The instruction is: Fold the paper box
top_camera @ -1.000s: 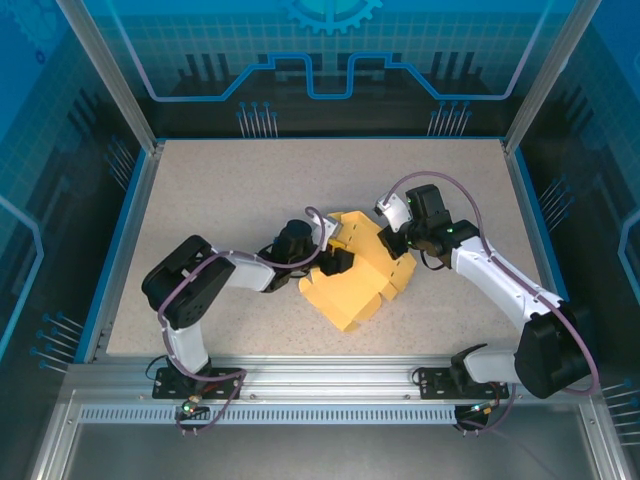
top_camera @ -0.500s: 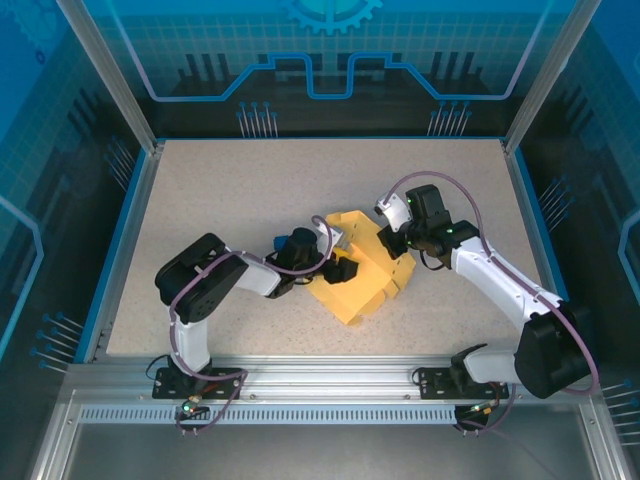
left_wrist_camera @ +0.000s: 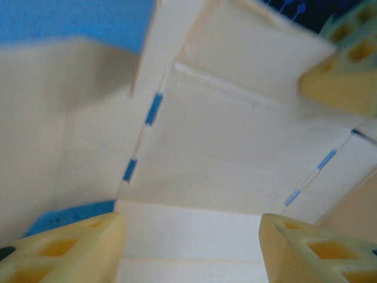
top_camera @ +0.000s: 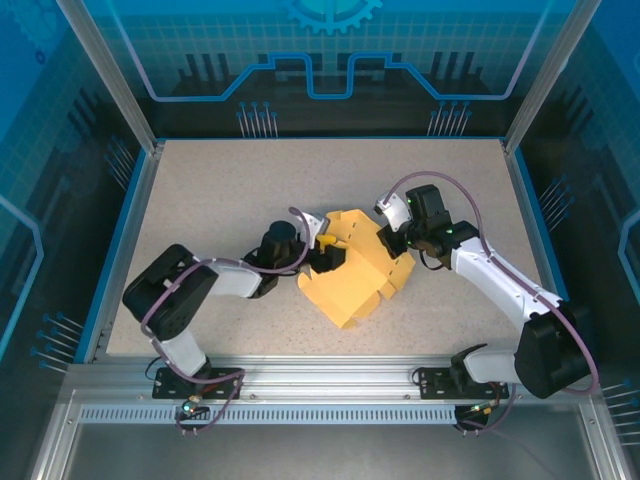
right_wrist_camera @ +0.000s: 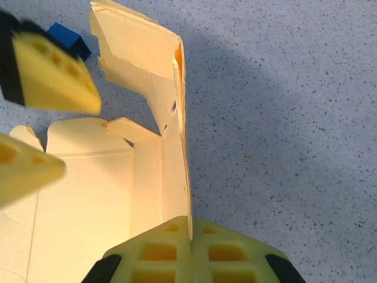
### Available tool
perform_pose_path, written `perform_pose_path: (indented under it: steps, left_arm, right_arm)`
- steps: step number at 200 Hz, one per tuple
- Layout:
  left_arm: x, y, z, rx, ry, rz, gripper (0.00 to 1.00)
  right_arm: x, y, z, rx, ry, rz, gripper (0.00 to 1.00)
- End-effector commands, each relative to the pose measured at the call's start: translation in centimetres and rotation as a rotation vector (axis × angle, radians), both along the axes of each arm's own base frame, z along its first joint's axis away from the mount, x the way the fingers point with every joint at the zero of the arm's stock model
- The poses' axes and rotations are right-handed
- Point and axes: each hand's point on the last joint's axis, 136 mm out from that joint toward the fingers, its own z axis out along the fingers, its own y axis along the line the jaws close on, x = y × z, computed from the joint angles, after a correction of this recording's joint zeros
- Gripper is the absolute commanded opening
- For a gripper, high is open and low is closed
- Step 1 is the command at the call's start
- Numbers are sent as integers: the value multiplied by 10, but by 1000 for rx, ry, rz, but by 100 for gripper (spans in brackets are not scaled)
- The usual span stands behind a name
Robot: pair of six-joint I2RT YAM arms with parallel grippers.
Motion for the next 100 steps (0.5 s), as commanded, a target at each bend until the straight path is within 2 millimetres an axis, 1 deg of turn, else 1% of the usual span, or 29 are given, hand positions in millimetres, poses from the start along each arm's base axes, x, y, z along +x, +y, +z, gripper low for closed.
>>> perform_pose_path:
  steps: [1,26,67,84,100]
  left_arm:
    - [4,5,21,-14,-13,-6,64]
    - [18,5,28,2,10,5,65]
    - [29,-10,40,-2,26,-43,65]
    - [29,-16,45,-15,31,-75,64]
    - [23,-23,53,-43,34,-128,60]
  right_arm:
    - [-1,1,0,0,-14,13,2]
    - [0,4,1,0,-17,20,2]
    - [0,7,1,-3,-16,28,2]
    - [0,7,0,-6,-15,28,2]
    - [1,7,0,-10,-16,24,2]
